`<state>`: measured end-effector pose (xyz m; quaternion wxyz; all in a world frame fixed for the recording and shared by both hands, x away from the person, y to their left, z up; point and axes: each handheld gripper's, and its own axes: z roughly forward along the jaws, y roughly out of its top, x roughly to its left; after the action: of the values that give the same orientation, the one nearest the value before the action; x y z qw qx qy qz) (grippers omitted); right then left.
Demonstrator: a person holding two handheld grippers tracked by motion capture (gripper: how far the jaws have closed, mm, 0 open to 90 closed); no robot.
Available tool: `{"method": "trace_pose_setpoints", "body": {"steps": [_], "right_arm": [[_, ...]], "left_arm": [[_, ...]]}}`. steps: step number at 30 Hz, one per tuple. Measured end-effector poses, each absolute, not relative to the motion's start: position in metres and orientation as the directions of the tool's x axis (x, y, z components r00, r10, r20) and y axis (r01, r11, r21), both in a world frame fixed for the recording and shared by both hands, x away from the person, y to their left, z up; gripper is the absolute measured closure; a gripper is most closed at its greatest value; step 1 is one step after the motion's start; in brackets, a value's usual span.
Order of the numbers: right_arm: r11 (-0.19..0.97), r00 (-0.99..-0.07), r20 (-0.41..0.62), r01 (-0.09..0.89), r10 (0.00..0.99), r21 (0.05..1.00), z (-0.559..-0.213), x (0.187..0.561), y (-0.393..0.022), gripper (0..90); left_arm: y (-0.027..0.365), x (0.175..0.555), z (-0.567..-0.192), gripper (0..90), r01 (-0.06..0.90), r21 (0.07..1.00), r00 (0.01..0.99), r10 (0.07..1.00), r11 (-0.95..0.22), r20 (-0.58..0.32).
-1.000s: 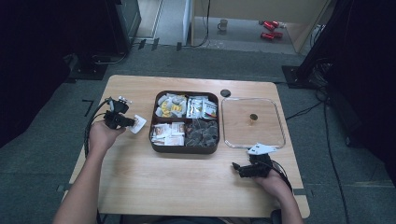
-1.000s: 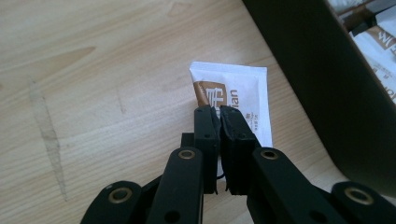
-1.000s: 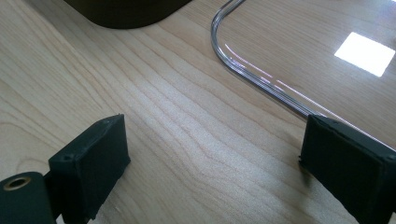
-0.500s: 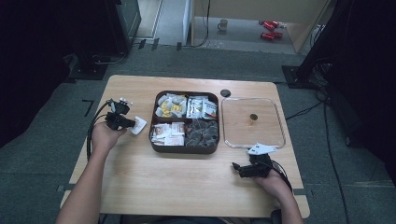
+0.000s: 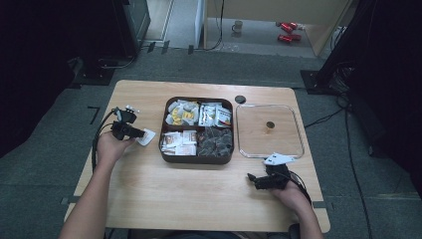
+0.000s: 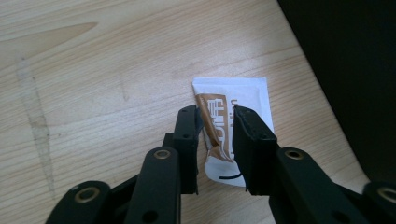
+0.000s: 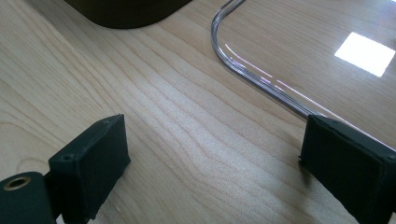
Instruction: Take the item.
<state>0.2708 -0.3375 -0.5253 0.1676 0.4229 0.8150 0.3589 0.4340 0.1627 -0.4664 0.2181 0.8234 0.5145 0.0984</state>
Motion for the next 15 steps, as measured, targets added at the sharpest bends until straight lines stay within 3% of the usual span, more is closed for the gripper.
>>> {"method": "trace_pose_setpoints", "body": {"steps": [8, 15], "right_arm": [[0.385, -0.586, 0.03, 0.569, 0.81, 0.727, -0.525, 0.271, -0.338, 7.7], [0.385, -0.587, 0.03, 0.569, 0.809, 0.727, -0.525, 0.271, -0.338, 7.6]], "left_arm": [[0.172, 0.421, -0.457, 59.1, 0.784, 0.519, 0.427, 0.903, -0.341, -0.051], [0.179, 0.406, -0.453, 55.4, 0.761, 0.565, 0.422, 0.905, -0.319, -0.057]]}}
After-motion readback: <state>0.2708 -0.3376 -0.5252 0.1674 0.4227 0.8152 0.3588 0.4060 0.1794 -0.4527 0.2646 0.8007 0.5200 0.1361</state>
